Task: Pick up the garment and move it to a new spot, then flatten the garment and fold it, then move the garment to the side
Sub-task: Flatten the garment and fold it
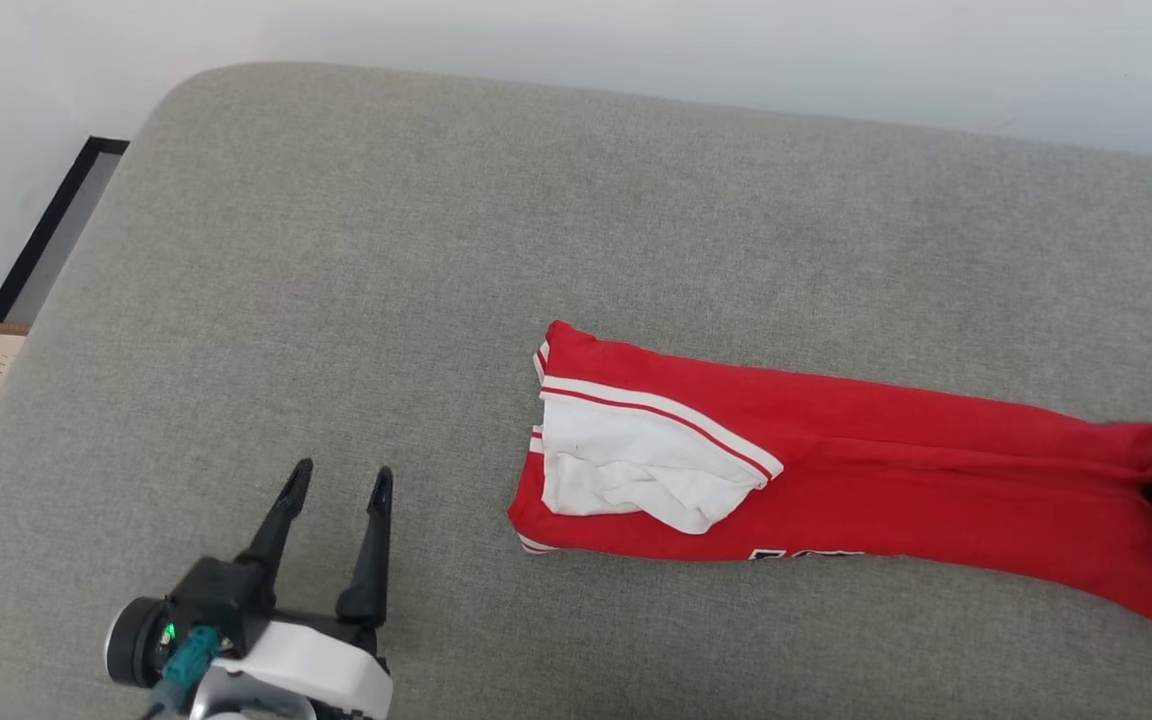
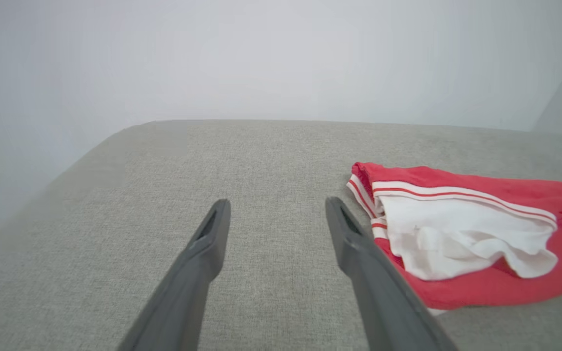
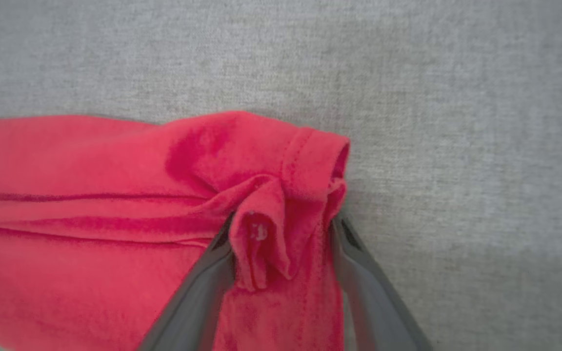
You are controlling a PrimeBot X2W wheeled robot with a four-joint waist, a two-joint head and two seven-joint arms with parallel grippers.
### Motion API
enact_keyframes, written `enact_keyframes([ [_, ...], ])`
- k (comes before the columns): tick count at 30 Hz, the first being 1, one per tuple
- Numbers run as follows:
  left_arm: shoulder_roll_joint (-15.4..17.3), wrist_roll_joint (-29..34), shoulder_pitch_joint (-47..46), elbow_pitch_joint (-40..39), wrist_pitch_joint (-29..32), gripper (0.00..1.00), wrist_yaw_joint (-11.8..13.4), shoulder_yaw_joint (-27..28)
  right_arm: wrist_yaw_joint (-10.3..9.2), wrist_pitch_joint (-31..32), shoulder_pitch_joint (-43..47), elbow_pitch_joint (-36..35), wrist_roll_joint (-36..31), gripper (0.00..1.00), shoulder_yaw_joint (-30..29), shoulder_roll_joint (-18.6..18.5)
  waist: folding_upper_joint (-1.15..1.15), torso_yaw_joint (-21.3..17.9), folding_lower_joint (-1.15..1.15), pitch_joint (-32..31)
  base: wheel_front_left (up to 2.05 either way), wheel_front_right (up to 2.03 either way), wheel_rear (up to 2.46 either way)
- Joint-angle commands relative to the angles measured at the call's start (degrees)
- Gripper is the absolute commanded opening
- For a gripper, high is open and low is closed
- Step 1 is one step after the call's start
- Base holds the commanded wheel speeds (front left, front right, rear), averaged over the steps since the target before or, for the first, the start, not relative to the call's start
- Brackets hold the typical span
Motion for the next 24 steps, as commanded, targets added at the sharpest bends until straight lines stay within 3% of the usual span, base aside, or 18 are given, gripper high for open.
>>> enact_keyframes([
  [1, -0.5, 0.8, 1.0, -0.2, -0.1, 1.0, -0.4, 0.7, -0.02, 2.2, 2.6, 1.8, -0.6, 0.0, 1.7, 2.9, 0.0, -0.1, 0.0, -0.3, 0.0, 0.0, 0.0],
  [5, -1.4, 3.0, 1.4, 0.2, -0.1, 1.0, -0.9, 1.6, -0.05, 1.7, 1.9, 1.9, -1.0, 0.0, 1.0, 3.5, 0.0, -0.4, 0.0, -0.7, 0.0, 0.0, 0.0],
  [12, -1.6, 1.6, 2.2, -0.3, -0.1, 1.0, -1.4, 2.7, -0.12, -1.5, -0.6, 0.7, -2.7, 0.0, -1.2, 2.0, 0.0, -2.4, 0.0, -0.9, 0.0, 0.0, 0.0],
  [19, -1.0, 1.5, 1.7, -0.6, -0.1, 1.0, -1.4, 2.1, -0.13, -4.1, -0.1, 1.5, -2.3, 0.0, -5.4, -1.4, 0.0, -4.2, 0.0, -1.0, 0.0, 0.0, 0.0],
  [24, -0.3, 1.8, 1.3, -1.6, -0.1, 1.0, -1.3, 1.2, -0.07, -7.3, 0.4, 6.2, -3.6, 0.0, -9.8, -6.4, 0.0, -5.3, 0.0, -1.2, 0.0, 0.0, 0.0],
])
